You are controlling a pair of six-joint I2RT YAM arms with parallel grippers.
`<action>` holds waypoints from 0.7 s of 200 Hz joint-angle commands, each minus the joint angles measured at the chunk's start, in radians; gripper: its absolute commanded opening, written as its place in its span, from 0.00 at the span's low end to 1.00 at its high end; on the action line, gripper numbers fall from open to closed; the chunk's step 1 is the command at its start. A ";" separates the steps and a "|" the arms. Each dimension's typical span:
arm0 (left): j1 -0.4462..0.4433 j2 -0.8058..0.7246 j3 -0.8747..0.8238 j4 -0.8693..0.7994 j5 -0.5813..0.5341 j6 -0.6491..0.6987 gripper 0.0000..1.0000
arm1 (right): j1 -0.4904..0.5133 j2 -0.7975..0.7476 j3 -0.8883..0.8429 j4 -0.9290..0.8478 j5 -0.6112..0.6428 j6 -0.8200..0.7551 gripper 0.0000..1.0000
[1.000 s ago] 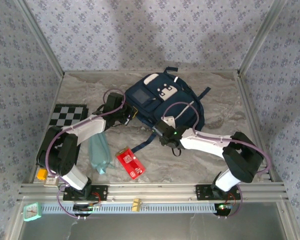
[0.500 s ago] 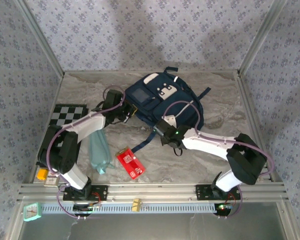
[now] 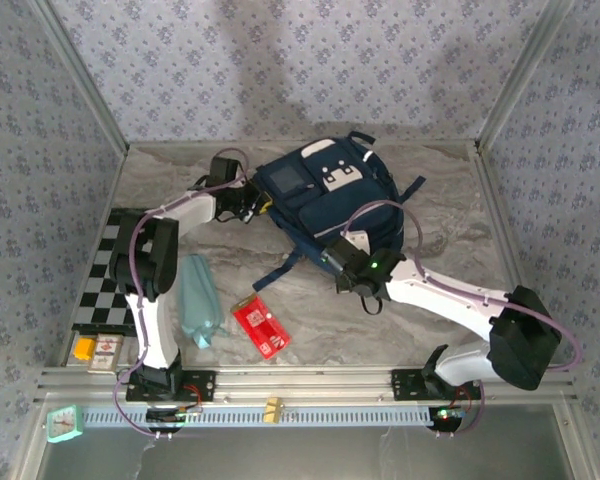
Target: Pack books, pencil case, and school supplies into a backpack
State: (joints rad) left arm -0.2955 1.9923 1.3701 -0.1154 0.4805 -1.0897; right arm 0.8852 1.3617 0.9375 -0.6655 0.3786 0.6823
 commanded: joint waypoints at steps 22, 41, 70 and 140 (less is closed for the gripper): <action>0.020 0.009 0.114 0.045 0.087 0.154 0.32 | 0.012 0.099 0.140 0.069 -0.109 -0.021 0.00; 0.027 -0.084 0.027 0.028 0.076 0.234 0.54 | 0.012 0.112 0.151 0.043 -0.086 -0.032 0.00; 0.023 -0.275 -0.144 0.010 0.021 0.243 0.68 | 0.005 0.092 0.112 0.060 -0.101 -0.035 0.00; -0.163 -0.625 -0.544 0.157 -0.191 -0.144 0.78 | 0.015 0.088 0.076 0.147 -0.130 -0.021 0.00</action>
State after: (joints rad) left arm -0.4038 1.4105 0.9138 -0.0483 0.3744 -1.0618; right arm 0.8898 1.4715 1.0176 -0.5556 0.2634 0.6617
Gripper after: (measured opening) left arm 0.777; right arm 0.053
